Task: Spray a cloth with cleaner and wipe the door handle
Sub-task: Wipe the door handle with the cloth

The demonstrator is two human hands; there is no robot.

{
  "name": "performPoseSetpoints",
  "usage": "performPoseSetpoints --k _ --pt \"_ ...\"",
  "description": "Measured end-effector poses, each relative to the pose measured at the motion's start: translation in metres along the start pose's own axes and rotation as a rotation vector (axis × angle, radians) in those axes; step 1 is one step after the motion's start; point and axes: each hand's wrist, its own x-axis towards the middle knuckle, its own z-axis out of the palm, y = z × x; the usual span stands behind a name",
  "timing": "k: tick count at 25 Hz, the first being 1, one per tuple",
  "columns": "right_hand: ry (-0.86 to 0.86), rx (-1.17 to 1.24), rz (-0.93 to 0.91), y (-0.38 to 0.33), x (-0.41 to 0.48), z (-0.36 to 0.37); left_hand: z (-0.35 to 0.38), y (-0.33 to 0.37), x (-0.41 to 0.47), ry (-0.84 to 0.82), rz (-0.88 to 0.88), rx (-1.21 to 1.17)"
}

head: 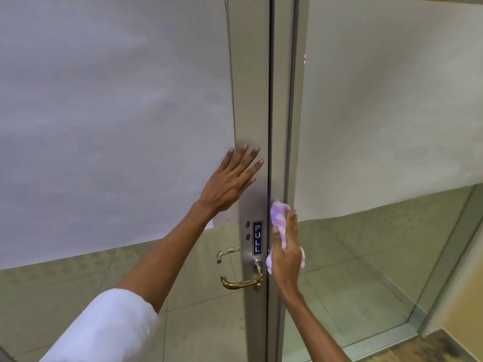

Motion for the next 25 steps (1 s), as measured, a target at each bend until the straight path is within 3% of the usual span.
performPoseSetpoints --k 6,15,20,25 --pt "-0.117 -0.237 -0.325 0.034 0.015 0.051 0.022 -0.017 -0.006 0.071 0.100 0.031" --pt "-0.302 -0.345 -0.381 0.062 0.031 0.060 0.027 -0.019 -0.008 0.106 0.110 0.027" --pt "-0.322 -0.324 -0.374 0.066 0.036 0.063 0.029 -0.018 -0.008 0.105 0.095 0.045" --pt "-0.399 -0.506 -0.447 0.077 0.041 0.062 0.030 -0.018 -0.008 0.105 0.082 0.055"
